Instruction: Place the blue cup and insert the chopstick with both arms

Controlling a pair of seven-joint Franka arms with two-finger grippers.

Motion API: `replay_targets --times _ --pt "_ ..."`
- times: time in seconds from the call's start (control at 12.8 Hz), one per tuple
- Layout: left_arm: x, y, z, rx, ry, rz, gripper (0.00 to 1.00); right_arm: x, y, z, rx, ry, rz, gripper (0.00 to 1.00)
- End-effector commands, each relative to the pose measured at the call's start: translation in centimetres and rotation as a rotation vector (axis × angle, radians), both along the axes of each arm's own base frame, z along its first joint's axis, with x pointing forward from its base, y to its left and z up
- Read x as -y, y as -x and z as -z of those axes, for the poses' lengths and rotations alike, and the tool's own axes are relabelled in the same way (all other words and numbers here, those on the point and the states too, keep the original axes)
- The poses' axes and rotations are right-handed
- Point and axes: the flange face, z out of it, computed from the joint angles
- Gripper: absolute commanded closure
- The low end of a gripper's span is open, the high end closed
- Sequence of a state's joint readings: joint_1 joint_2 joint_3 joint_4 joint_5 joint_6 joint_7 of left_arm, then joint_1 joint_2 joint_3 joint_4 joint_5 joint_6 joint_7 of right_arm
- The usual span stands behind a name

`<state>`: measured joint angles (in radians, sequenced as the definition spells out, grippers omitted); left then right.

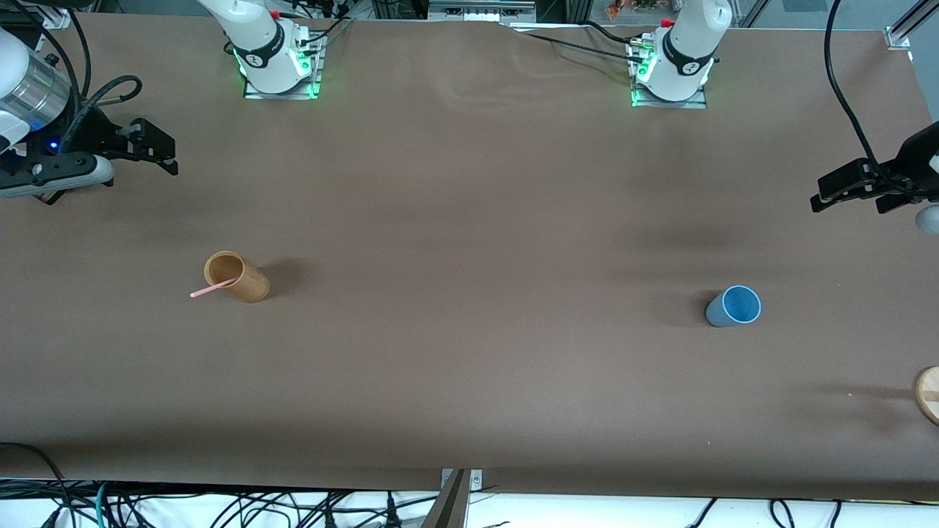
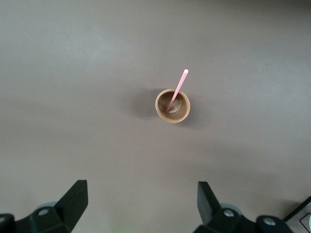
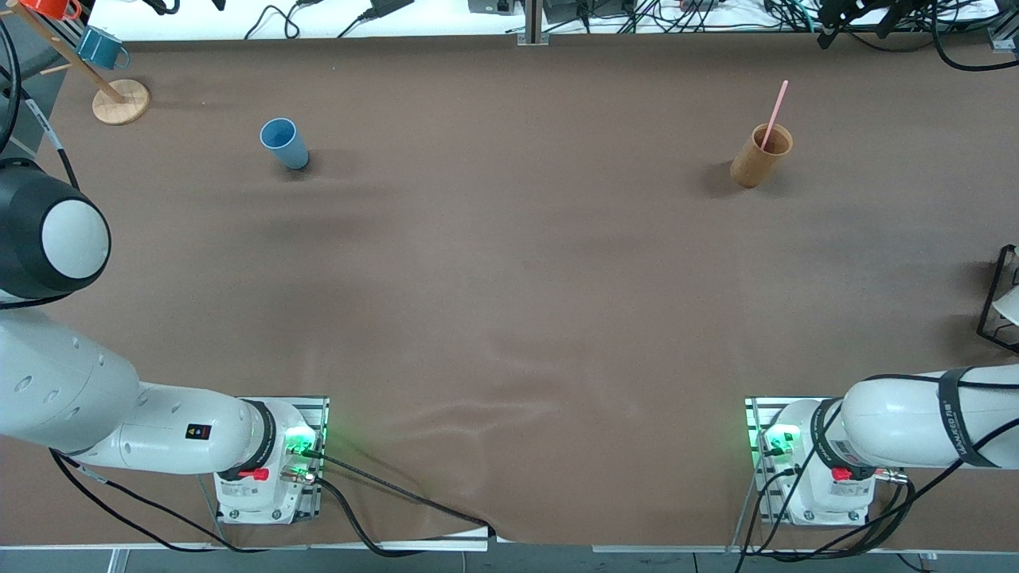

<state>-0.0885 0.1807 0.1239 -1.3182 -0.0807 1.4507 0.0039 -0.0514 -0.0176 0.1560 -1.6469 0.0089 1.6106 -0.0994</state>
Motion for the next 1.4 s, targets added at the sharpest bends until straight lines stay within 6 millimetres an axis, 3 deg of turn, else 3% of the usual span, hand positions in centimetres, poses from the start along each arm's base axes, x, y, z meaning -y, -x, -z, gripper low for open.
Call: replay_targets --times 0.0,1.01,1.17,1.33 --pt "0.7 0.0 -0.4 0.013 -0.021 0.002 0.00 -0.2 0.3 0.0 -0.013 0.015 0.045 0.00" --pt "1.0 -0.4 0.3 0.003 -0.018 0.007 0.00 0.0 -0.3 -0.8 0.023 0.006 0.061 0.00" --pt "1.2 -0.4 0.2 0.005 -0.013 0.010 0.00 0.2 -0.2 -2.3 0.048 0.005 0.062 0.00" --pt "1.2 -0.3 0.2 0.003 -0.013 0.014 0.00 0.4 -0.6 -2.1 0.050 0.003 0.067 0.00"
